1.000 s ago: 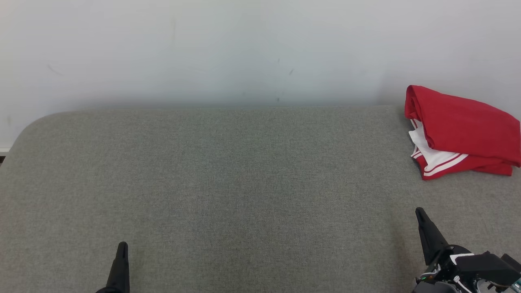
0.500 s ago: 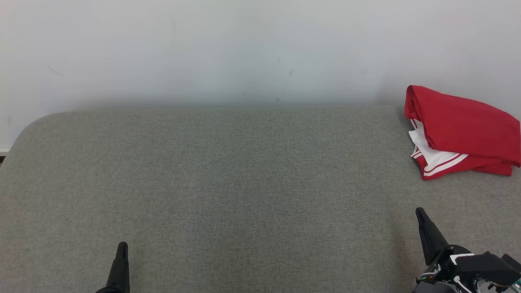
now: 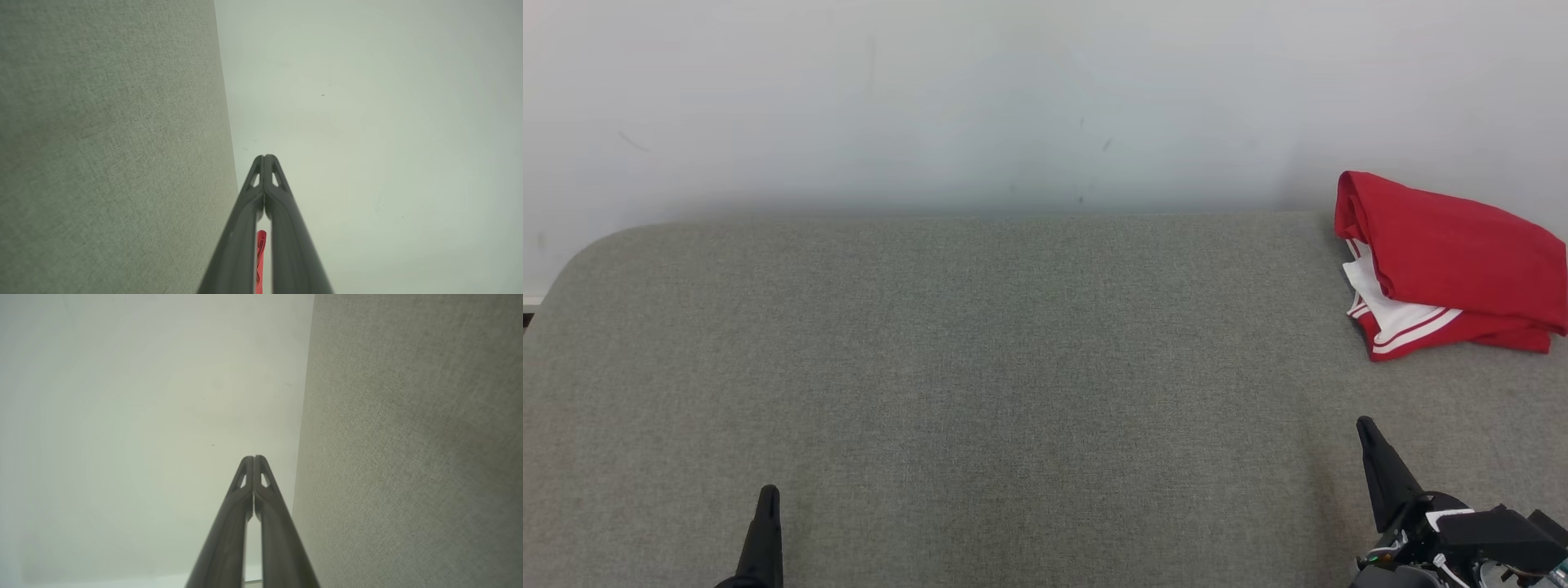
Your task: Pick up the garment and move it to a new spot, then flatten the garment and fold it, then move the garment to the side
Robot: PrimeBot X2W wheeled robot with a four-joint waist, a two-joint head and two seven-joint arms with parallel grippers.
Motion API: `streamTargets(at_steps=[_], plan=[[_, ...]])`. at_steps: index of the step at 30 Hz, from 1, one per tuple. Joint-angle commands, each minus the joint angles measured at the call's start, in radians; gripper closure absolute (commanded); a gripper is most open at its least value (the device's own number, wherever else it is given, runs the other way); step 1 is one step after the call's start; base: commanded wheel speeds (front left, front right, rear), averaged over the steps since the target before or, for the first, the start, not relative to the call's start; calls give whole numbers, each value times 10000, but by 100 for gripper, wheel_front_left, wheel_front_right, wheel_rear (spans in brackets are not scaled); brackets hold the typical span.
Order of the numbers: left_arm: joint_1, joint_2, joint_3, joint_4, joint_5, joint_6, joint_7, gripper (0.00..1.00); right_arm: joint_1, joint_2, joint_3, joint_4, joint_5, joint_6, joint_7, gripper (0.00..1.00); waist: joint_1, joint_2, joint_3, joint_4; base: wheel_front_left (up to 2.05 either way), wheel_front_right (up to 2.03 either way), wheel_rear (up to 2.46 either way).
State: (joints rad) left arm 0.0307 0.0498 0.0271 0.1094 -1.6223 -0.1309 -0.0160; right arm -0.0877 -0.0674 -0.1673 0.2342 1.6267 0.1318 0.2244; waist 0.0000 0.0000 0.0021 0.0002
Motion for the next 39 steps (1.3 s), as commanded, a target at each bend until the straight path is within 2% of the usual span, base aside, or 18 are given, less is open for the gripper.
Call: streamTargets(at_steps=[1, 39], plan=[[-113, 9, 10, -40, -65, -12, 7, 100, -87, 30, -24, -18, -48, -21, 36, 100, 0, 0, 0, 0, 0, 0, 0], [-112, 9, 9, -40, -65, -12, 6, 100, -101, 84, -100, -13, -102, -21, 104, 100, 0, 0, 0, 0, 0, 0, 0]])
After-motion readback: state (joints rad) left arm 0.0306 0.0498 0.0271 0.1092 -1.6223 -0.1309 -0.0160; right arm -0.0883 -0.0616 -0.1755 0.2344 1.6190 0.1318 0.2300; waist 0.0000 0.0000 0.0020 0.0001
